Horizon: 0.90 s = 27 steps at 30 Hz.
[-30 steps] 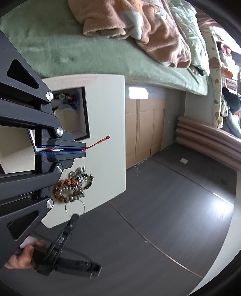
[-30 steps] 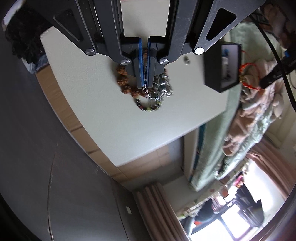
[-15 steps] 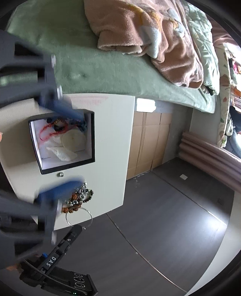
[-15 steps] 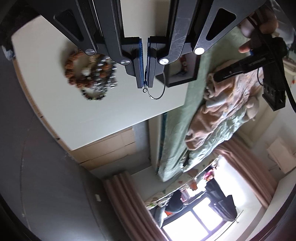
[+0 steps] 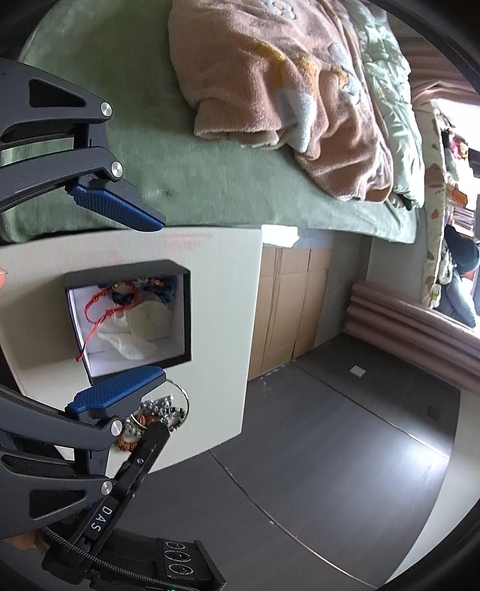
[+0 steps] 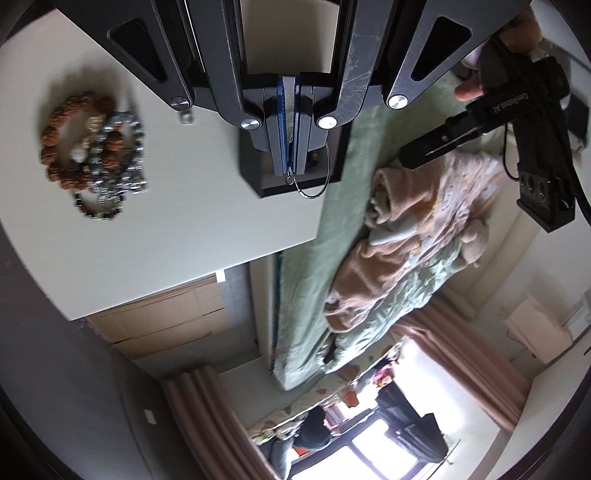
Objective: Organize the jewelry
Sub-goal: 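Release the red bracelet into the box with the left tool while the right tool drops the silver chain in, then grasp the grey bead bracelet from the pile with the left tool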
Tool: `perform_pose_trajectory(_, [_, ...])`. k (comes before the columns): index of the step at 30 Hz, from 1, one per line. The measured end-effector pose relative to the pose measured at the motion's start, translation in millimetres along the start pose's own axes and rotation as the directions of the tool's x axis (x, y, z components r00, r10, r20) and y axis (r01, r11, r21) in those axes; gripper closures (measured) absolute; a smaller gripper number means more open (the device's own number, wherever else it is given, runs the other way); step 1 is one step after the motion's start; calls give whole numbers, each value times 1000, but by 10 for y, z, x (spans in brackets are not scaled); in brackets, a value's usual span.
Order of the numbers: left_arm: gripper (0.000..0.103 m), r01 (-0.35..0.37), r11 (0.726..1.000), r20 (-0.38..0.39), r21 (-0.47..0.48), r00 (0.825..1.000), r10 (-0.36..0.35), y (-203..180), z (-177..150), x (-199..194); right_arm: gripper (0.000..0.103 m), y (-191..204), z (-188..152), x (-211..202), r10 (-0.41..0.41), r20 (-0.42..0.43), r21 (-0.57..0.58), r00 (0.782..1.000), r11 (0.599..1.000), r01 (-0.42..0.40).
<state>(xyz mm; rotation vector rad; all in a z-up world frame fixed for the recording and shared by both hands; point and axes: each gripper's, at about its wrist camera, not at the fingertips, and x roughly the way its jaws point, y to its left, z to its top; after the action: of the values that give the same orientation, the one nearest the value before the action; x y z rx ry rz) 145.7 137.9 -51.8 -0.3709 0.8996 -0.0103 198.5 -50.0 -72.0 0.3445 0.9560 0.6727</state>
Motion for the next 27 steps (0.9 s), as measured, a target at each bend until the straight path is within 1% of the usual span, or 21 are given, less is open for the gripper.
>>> perform_pose_trajectory(2, [27, -11, 1000, 3, -6, 1000, 11, 22, 1, -2, 97, 16, 4, 83, -8, -27, -4, 1000, 1000, 8])
perform_pose_trajectory(3, [27, -19, 1000, 4, -4, 1000, 19, 23, -3, 2, 87, 0, 4, 122, -17, -47, -1, 999, 1000, 17])
perform_pose_trajectory(4, [27, -22, 1000, 4, -1, 1000, 22, 18, -6, 12, 61, -19, 2, 139, -34, -61, 5, 998, 999, 35])
perform_pose_trajectory(6, [27, -22, 1000, -1, 17, 1000, 22, -9, -27, 35, 34, -82, -2, 84, -66, -46, 22, 997, 998, 67])
perform_pose_trajectory(7, [27, -21, 999, -4, 24, 1000, 21, -23, -36, 42, 32, -112, 8, 45, -74, -41, 26, 996, 997, 75])
perform_pose_trajectory(10, [27, -20, 999, 6, 45, 1000, 19, -89, -55, 45, 30, -210, 31, -112, -90, -32, 40, 995, 995, 92])
perform_pose_trajectory(11, [27, -18, 998, 14, 52, 1000, 17, -123, -58, 48, 27, -255, 25, -185, -110, -24, 41, 994, 993, 111])
perform_pose_trajectory(12, [27, -13, 998, 17, 55, 1000, 12, -153, -59, 56, 17, -302, 19, -233, -119, -20, 45, 993, 992, 120])
perform_pose_trajectory(13, [27, -3, 998, 11, 58, 1000, 3, -192, -57, 72, 10, -338, 17, -269, -124, -20, 50, 992, 991, 125])
perform_pose_trajectory(17, [27, 21, 996, -3, 91, 1000, -20, -361, -69, 112, 7, -519, -43, -415, -159, -30, 71, 987, 984, 161])
perform_pose_trajectory(18, [27, 24, 995, -7, 101, 1000, -23, -407, -77, 122, 0, -567, -56, -448, -169, -30, 76, 985, 982, 171])
perform_pose_trajectory(24, [27, 56, 987, -58, 149, 997, -48, -692, -136, 262, 0, -810, -99, -622, -208, -23, 122, 978, 970, 209])
perform_pose_trajectory(27, [30, 70, 983, -84, 168, 995, -57, -822, -167, 336, 0, -924, -112, -682, -222, -25, 160, 975, 962, 223])
